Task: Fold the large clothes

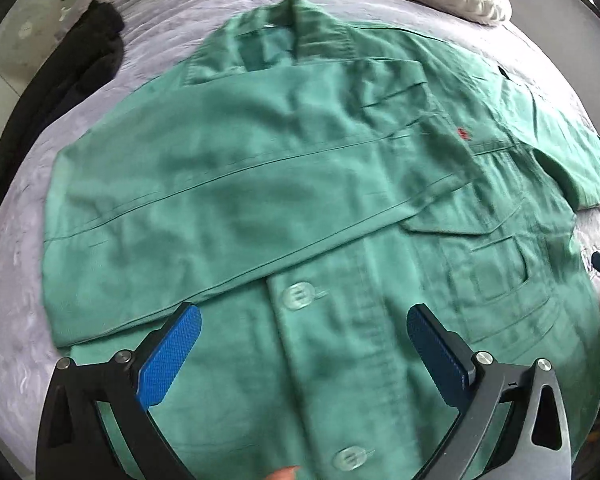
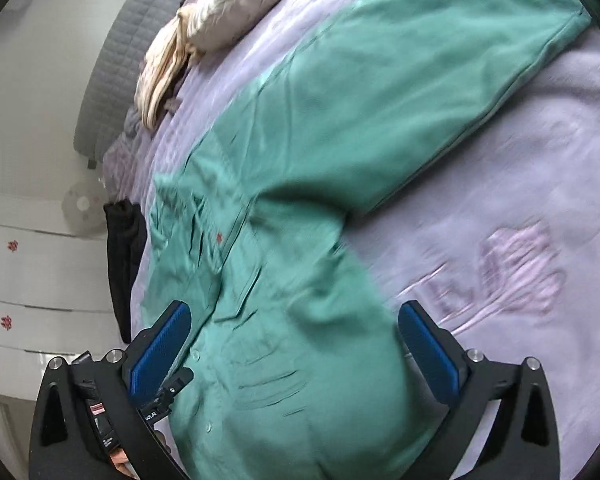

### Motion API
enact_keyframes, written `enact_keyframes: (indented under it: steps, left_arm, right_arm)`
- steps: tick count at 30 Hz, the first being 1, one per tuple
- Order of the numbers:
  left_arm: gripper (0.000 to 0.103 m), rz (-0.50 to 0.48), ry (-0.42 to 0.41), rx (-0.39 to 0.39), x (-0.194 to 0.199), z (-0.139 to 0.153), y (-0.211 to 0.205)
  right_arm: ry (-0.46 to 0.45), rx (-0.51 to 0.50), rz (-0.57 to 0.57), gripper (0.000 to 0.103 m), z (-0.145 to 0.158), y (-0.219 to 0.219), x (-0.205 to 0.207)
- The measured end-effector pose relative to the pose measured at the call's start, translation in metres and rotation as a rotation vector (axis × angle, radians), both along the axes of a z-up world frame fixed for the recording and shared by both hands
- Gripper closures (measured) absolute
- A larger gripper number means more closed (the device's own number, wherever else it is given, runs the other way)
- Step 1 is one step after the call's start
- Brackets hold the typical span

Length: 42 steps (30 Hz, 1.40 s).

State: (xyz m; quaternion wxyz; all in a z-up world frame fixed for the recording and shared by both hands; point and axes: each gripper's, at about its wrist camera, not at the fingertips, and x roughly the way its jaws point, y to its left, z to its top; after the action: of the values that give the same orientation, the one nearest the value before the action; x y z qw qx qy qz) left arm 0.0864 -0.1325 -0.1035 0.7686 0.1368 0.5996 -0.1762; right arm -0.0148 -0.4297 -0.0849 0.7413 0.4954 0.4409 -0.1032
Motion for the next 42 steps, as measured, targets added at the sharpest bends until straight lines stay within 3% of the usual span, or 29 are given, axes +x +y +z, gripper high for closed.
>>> enact_keyframes:
  steps: [6, 17, 25, 30, 32, 34, 37, 42]
  left_arm:
    - [0.0, -0.04, 0.063, -0.022, -0.007, 0.002, -0.038]
    - [0.0, -0.109, 0.071, -0.051, -0.039, 0.006, -0.107]
    - [0.0, -0.098, 0.071, -0.055, -0.052, 0.004, -0.144]
    - [0.0, -0.088, 0.065, -0.067, -0.058, 0.007, -0.144]
    - [0.0, -0.082, 0.061, -0.074, -0.055, 0.007, -0.146]
    - [0.0, -0.078, 0.06, -0.083, -0.042, 0.007, -0.137]
    - [0.0, -0.065, 0.043, -0.103, -0.024, 0.008, -0.119]
    - [0.0, -0.02, -0.015, -0.141, -0.006, 0.014, -0.086]
  right_arm:
    - [0.001, 0.007, -0.111, 0.0, 0.001, -0.061, -0.02]
    - [-0.037, -0.005, -0.406, 0.0, -0.004, -0.191, -0.07]
    - [-0.113, 0.036, -0.542, 0.0, -0.014, -0.255, -0.068]
    - [-0.159, 0.108, -0.612, 0.002, -0.021, -0.271, -0.063]
    - [-0.179, 0.164, -0.63, 0.027, -0.026, -0.273, -0.062]
    - [-0.167, 0.219, -0.635, 0.098, -0.033, -0.274, -0.057]
    - [-0.233, 0.238, -0.624, 0.098, -0.028, -0.267, -0.049]
    - [-0.349, 0.22, -0.509, 0.098, 0.006, -0.245, -0.017]
